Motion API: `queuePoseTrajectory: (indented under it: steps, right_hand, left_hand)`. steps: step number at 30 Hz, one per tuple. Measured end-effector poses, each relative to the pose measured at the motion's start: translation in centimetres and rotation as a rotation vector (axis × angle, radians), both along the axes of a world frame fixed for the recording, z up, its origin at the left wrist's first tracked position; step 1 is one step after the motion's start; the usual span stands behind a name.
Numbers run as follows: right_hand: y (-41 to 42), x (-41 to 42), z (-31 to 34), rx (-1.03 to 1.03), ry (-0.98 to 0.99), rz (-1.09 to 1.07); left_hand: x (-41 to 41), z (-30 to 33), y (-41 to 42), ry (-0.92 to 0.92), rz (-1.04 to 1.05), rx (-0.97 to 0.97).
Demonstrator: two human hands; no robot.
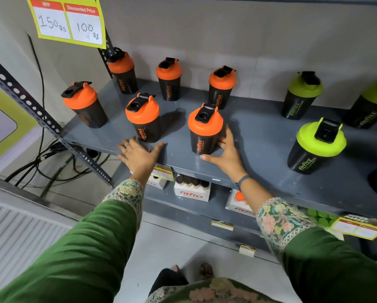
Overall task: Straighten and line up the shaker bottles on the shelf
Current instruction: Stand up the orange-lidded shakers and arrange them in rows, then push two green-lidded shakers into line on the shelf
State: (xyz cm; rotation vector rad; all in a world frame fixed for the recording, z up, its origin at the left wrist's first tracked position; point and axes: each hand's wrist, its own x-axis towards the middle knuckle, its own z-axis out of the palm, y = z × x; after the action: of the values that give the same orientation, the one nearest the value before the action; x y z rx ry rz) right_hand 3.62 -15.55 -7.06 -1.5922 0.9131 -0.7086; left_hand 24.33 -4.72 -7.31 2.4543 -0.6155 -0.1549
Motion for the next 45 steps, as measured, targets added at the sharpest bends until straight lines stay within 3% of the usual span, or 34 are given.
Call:
queuePoseTrajectory:
  steps: [11, 18, 22, 24, 28, 31, 35, 45]
  right_hand:
    - [5.8, -8.3, -0.3, 0.003, -0.241, -0.539]
    - [4.7, -16.7, 0.1, -0.064, -0.411, -0.972]
    - [2.8, -22.8, 0.7, -0.228, -0.313, -1.166]
    - [1.8, -26.0, 1.0, -0.289, -0.277, -1.238]
    - [-0.6, -31.8, 0.6, -0.228, -0.136, -1.192]
    - [-2.3, -34.2, 0.0, -0.129, 0.003, -0.97]
    - [-4.7, -35.2, 0.1, -0.167, 0.006, -0.728]
    - [-6.4, -33.7, 0.7, -0.108, 0.243, -0.823]
  left_hand:
    - [-12.4, -3.1, 4.0, -0.235, -0.215, -0.264]
    - [-19.8, -3.0, 4.0, -0.206, -0.487, -0.315]
    - [-23.5, -1.4, 1.4, -0.15, -0.591, -0.361]
    - [-25.6, -0.3, -0.7, -0.038, -0.631, -0.424]
    - [-29.7, 1.2, -5.6, 0.239, -0.631, -0.482]
    - [-32.2, 1.2, -8.7, 0.353, -0.589, -0.452]
    - [-34.4, 1.4, -10.9, 0.286, -0.462, -0.312]
    - [-36.1, 1.6, -12.6, 0.214, -0.307, -0.236]
